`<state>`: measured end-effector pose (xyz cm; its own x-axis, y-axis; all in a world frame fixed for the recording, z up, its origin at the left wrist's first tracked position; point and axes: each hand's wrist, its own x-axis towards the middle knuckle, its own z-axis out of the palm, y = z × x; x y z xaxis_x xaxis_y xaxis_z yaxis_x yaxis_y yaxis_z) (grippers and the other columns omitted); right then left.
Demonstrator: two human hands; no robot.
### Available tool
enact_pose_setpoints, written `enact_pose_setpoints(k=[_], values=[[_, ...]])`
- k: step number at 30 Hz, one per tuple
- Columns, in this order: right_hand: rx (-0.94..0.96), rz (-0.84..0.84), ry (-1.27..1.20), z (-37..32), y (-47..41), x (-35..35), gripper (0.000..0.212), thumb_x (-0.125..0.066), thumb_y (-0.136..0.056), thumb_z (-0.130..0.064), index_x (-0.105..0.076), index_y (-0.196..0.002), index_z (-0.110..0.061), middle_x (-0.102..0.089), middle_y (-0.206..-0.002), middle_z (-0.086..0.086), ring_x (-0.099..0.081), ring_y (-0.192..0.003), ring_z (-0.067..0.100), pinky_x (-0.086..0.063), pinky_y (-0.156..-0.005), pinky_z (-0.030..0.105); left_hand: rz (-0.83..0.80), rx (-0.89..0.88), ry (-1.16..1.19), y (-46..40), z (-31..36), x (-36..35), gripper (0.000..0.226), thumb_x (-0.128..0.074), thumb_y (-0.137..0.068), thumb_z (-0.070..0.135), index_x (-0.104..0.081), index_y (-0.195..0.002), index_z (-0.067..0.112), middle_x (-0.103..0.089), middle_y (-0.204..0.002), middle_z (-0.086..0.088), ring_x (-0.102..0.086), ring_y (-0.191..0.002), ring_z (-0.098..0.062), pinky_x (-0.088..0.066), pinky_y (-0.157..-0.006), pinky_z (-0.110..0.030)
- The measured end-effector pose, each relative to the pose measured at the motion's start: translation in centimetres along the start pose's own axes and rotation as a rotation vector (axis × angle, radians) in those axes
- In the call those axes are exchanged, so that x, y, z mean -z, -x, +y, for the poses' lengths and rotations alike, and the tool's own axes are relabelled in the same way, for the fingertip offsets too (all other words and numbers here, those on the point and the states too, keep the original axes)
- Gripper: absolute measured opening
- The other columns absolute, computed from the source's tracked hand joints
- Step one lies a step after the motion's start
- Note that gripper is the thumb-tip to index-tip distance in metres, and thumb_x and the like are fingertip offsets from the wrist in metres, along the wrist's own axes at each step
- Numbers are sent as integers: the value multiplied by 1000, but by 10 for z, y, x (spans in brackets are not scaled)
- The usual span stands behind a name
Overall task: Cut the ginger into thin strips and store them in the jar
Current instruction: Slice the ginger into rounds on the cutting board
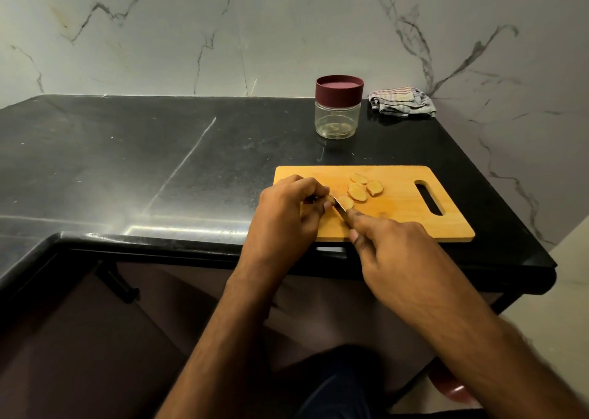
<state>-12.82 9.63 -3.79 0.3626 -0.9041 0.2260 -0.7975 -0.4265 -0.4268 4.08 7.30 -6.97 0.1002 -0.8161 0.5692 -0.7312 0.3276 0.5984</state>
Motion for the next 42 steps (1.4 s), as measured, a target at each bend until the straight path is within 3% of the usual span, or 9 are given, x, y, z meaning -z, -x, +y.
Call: enact_pose_setpoints(k=[9, 12, 16, 19, 27, 37, 42], values=[[9, 60, -14, 2, 0, 2, 42, -36, -101, -37, -37, -143, -38, -47, -75, -15, -43, -61, 2, -24, -48, 13, -4, 54, -26, 0, 4, -2, 14, -74, -90, 20, -73, -103, 18, -65, -96, 11, -60, -88, -2, -41, -73, -3], [7, 85, -16, 1, 1, 2, 44, -36, -101, -37, -33, -145, -39, -45, -73, -15, -44, -62, 2, -24, -47, 13, 4, 46, -28, 1, 2, -4, 12, -74, -90, 18, -72, -101, 15, -67, -96, 7, -62, -89, -6, -43, -73, -8], [24, 82, -1, -1, 4, 2, 45, -36, -101, -37, -32, -145, -39, -48, -74, -15, -45, -60, 3, -25, -44, 13, 7, 28, -30, 2, 1, -6, 10, -72, -91, 16, -69, -100, 15, -67, -96, 4, -63, -91, -11, -54, -77, -28], [17, 76, 5, -2, 6, 3, 45, -34, -101, -37, -31, -146, -40, -45, -72, -15, -44, -59, 2, -25, -43, 13, -9, 16, -47, 1, 1, -6, 8, -70, -92, 15, -68, -100, 13, -66, -97, 4, -61, -92, -13, -54, -77, -33], [-15, 51, 17, -3, 6, 5, 47, -36, -101, -35, -28, -147, -40, -53, -81, -11, -45, -61, 4, -27, -44, 13, -41, 26, -97, 0, 5, -6, 8, -65, -95, 17, -67, -102, 13, -62, -100, 3, -58, -94, -15, -54, -79, -40], [-30, 20, 87, -9, -9, 6, 41, -42, -101, -27, -39, -141, -36, -47, -78, -9, -44, -64, 7, -26, -46, 17, -23, 7, -93, -1, 9, -8, 4, -63, -95, 10, -66, -98, 11, -60, -96, -1, -55, -90, -16, -53, -74, -40], [-80, -44, 101, -14, -28, 4, 45, -47, -98, -19, -41, -141, -33, -50, -95, -3, -49, -85, 12, -40, -65, 23, -13, -5, -111, -2, 11, -10, 7, -62, -94, 5, -66, -98, 9, -60, -98, -3, -54, -91, -16, -52, -74, -37]])
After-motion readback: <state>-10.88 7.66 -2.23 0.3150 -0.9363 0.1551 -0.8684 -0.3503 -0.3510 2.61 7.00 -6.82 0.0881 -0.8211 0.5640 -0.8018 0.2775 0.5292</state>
